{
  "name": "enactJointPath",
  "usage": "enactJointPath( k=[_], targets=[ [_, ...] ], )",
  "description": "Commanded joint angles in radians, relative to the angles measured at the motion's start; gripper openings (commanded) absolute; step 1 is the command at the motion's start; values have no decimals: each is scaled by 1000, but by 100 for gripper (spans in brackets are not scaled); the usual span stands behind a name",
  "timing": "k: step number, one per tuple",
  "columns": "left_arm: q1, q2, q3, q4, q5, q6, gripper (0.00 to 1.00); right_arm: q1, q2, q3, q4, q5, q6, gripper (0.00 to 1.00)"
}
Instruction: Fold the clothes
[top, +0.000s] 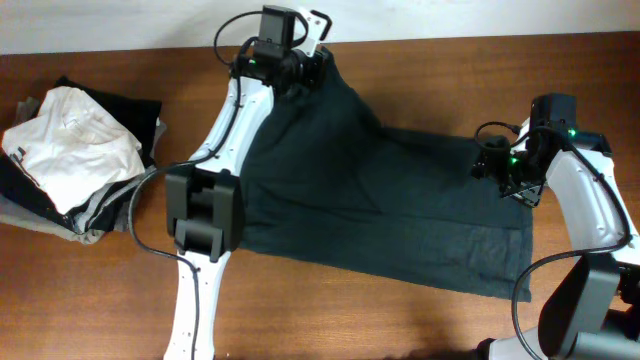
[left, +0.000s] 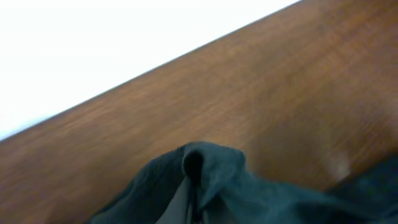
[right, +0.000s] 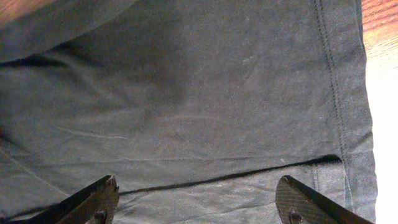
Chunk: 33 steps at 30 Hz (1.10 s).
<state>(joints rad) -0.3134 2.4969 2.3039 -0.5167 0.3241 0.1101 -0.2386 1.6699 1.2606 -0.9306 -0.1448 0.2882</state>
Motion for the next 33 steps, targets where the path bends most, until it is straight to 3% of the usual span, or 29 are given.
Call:
enactJointPath(
  k=[1, 5, 7, 10, 12, 15, 18, 25, 33],
  targets=[
    [-23, 14, 14, 0, 47, -4, 37, 2, -14, 7, 2, 2, 5, 85],
    [-3, 11, 39, -117, -51, -4, 70, 2, -14, 7, -6, 2, 5, 85],
    [22, 10, 77, -213, -124, -3, 78, 2, -14, 7, -6, 2, 5, 85],
    [70, 10, 119, -342, -177, -3, 78, 2, -14, 7, -5, 2, 5, 85],
    [117, 11, 118, -425, -203, -3, 70, 2, -14, 7, -5, 2, 5, 85],
    [190, 45, 111, -499, -209, -5, 34, 2, -12, 7, -1, 2, 5, 85],
    [235, 108, 111, -552, -178, -4, 18, 2, -12, 7, 19, 2, 5, 83],
    [252, 166, 111, -565, -156, -5, 4, 2, -12, 7, 51, 2, 5, 84],
    [321, 167, 111, -723, -456, -135, 1, 2, 2, 7, 102, 74, 5, 85]
  ],
)
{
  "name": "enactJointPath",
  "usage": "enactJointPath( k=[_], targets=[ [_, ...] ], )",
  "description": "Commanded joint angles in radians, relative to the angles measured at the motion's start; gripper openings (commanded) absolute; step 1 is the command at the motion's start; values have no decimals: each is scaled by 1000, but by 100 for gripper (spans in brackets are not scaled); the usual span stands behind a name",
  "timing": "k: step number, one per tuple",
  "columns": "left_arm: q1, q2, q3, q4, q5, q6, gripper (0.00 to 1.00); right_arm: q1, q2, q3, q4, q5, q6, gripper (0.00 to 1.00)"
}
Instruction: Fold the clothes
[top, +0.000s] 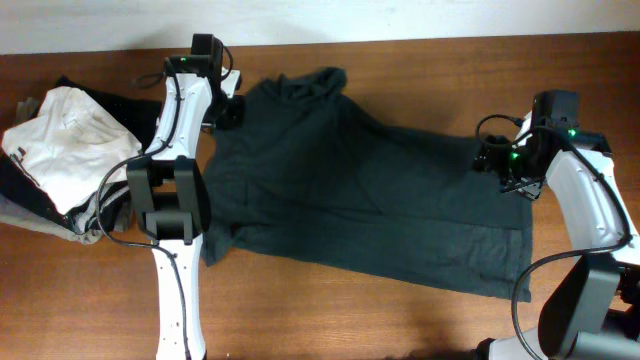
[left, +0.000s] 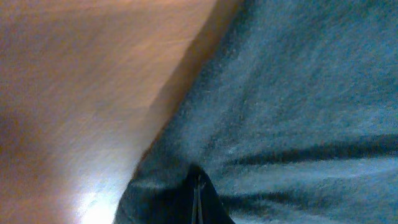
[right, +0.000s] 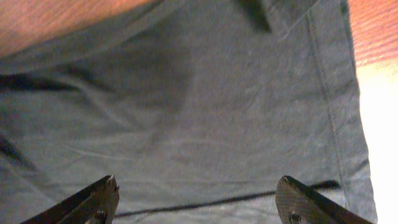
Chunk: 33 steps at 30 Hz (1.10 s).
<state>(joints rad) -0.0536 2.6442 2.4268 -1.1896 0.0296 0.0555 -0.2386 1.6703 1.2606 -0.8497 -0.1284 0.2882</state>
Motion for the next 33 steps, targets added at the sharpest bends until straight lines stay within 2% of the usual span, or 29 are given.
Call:
enactJointPath(
  k=[1, 3, 5, 9, 12, 14, 18, 25, 26, 30, 33],
  targets=[
    [80, 20, -11, -66, -158, -93, 1, 2, 13, 7, 35, 62, 5, 84],
    [111, 20, -11, -85, -120, -93, 0, 2, 48, 7, 65, 58, 5, 84],
    [129, 20, -11, -91, -73, -73, 0, 2, 100, 7, 105, 58, 5, 77],
    [128, 20, -10, -91, -70, -63, 1, -6, 198, 7, 213, 69, 5, 77],
    [126, 18, -9, -90, -70, -63, 1, -18, 245, 8, 301, 69, 5, 71],
    [126, 18, -9, -90, -70, -63, 0, -18, 260, 8, 357, 68, 5, 62],
    [126, 18, -9, -89, -70, -63, 0, -16, 274, 7, 429, 61, 5, 50],
    [126, 18, -9, -82, -56, -63, 2, -15, 358, 7, 513, 24, 5, 49],
    [126, 18, -9, -82, -43, -63, 2, -15, 367, 7, 526, 23, 5, 45],
    [126, 18, -9, -79, -17, -63, 2, -25, 364, 27, 549, 20, 5, 6],
    [126, 18, -9, -77, -16, -63, 2, -46, 339, 72, 538, 7, 5, 4]
  ],
)
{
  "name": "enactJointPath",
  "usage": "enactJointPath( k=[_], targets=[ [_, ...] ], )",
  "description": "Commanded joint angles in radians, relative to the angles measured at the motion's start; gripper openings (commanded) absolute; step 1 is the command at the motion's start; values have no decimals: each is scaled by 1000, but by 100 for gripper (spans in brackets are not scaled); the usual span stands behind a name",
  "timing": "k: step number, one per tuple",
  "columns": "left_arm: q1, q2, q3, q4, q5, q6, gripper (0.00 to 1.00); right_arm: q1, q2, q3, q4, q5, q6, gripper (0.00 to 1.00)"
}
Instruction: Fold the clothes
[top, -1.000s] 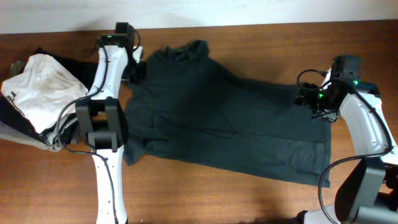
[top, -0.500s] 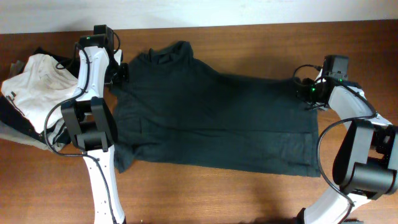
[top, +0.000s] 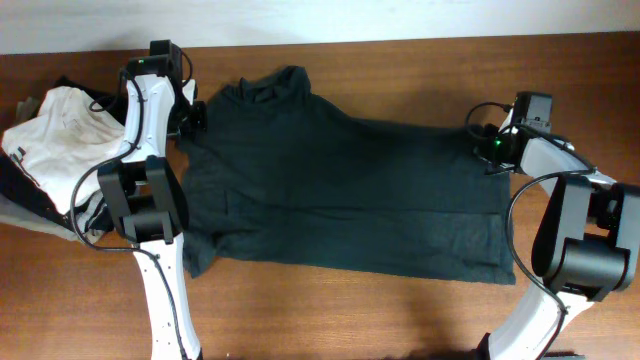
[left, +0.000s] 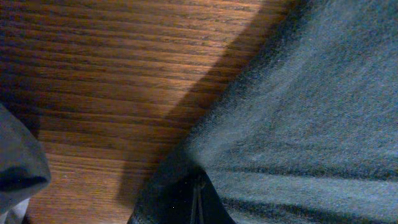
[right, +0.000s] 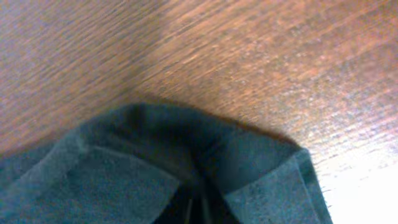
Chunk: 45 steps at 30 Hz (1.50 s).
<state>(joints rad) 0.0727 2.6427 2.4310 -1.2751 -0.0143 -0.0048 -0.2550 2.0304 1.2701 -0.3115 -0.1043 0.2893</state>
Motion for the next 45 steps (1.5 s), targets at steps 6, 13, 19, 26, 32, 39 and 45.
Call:
enactJointPath(
  k=[6, 13, 19, 26, 32, 39, 45],
  targets=[
    [-1, 20, -13, 10, 29, -3, 2, -81, -27, 128, 46, 5, 4, 6],
    [-1, 20, -12, 19, 31, -2, 7, -114, -27, 130, -25, 58, 4, 71],
    [-1, 8, 95, -36, 159, 66, 18, -138, -29, 143, -288, -98, 3, 71],
    [-64, 10, 202, -21, 340, 168, 14, -116, -29, 137, -515, -126, -4, 32],
    [-133, 13, 118, 112, 325, 209, 17, -112, -25, 113, -572, 83, 8, 18],
    [-145, 14, 104, 243, 320, 209, 29, -176, -25, 96, -579, 238, 49, 10],
    [-145, 42, 103, 345, 276, 209, 41, -238, -25, 99, -632, 231, 49, 8]
  ],
)
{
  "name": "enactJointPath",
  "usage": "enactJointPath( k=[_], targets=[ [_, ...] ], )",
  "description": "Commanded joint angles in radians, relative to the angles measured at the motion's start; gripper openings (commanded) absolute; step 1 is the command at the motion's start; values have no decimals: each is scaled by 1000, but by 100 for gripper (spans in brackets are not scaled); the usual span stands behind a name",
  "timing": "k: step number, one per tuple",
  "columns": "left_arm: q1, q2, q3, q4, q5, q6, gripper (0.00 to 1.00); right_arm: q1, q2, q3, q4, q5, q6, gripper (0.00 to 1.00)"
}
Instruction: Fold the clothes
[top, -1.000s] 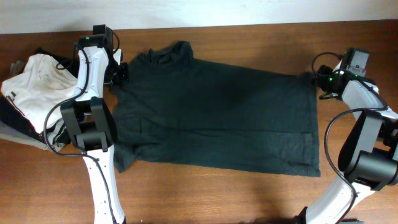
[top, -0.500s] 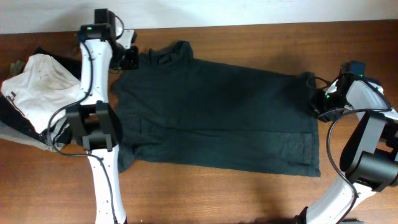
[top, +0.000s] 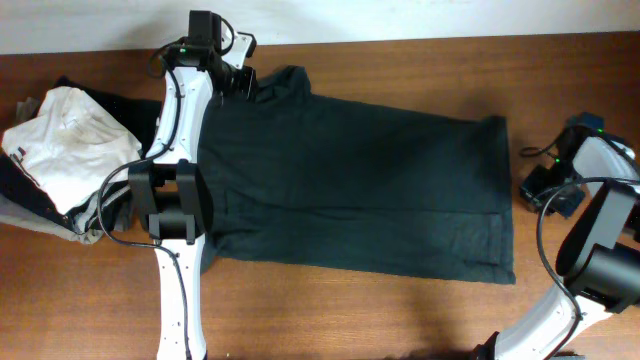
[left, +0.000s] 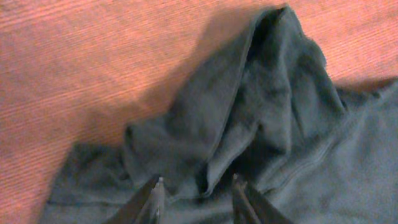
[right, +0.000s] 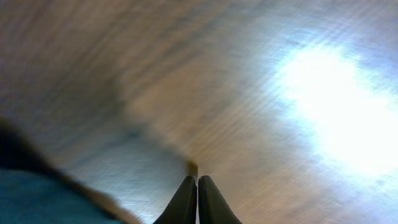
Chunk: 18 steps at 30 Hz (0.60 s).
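Note:
A dark grey-green T-shirt (top: 350, 180) lies spread flat across the middle of the table, its hem toward the right. At the shirt's far left end my left gripper (top: 243, 85) stands open over a bunched fold of the fabric (left: 261, 93). In the left wrist view the open gripper (left: 198, 183) has its tips on either side of a ridge of cloth. My right gripper (top: 545, 188) is off the shirt to the right. Seen from the wrist, it (right: 198, 179) is shut on nothing over bare wood, with a sliver of the shirt (right: 18, 199) at lower left.
A pile of clothes, a white garment (top: 70, 140) on top of dark ones, sits at the table's left edge. The wooden table (top: 420, 320) shows bare in front of the shirt and to its right. A white wall runs behind the far edge.
My left gripper let go of the shirt's left edge near the pile and now stands open at the far-left bunch. My right gripper released the far right corner and is now shut off the shirt.
My left gripper first held part of the shirt at the far edge while the right hung open over the hem side. The left then held cloth further left, then beside the pile, with the right shut on the far right corner. Now the shirt lies flat, released.

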<state>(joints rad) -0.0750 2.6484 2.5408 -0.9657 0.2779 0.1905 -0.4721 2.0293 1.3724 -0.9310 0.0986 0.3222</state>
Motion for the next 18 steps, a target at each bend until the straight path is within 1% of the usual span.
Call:
enactJointPath(
  k=[1, 2, 4, 6, 7, 10, 11, 13, 14, 15, 18],
  targets=[
    [3, 39, -6, 45, -16, 13, 43, -25, -24, -3, -17, 13, 16, 9],
    [3, 45, -6, 54, -16, 13, 43, -27, -24, -3, -19, -2, 16, 13],
    [3, 53, -6, 56, -16, 12, 42, -27, -24, -3, -21, -17, 16, 14],
    [3, 64, -6, 44, -14, 5, 35, -26, -24, -3, -20, -20, 16, 14],
    [3, 67, -6, 27, -12, 5, 34, -27, -24, -3, -20, -21, 17, 15],
    [3, 68, -6, 2, -17, 6, 38, -27, -24, -3, -20, -48, 16, 17],
    [3, 68, -6, 8, -17, 6, 34, -27, -24, -3, -16, -69, 16, 17],
    [3, 68, -6, 26, -31, 4, 9, -27, -24, -3, -12, -95, 16, 17],
    [3, 67, -5, 39, -31, -8, 3, -26, -24, -3, -12, -99, 16, 17],
    [3, 67, -1, 48, -31, -22, 0, -26, -24, -3, -12, -99, 16, 17],
    [6, 67, 25, 89, -31, -71, 0, -26, -24, -3, -12, -99, 16, 18]
  ],
)
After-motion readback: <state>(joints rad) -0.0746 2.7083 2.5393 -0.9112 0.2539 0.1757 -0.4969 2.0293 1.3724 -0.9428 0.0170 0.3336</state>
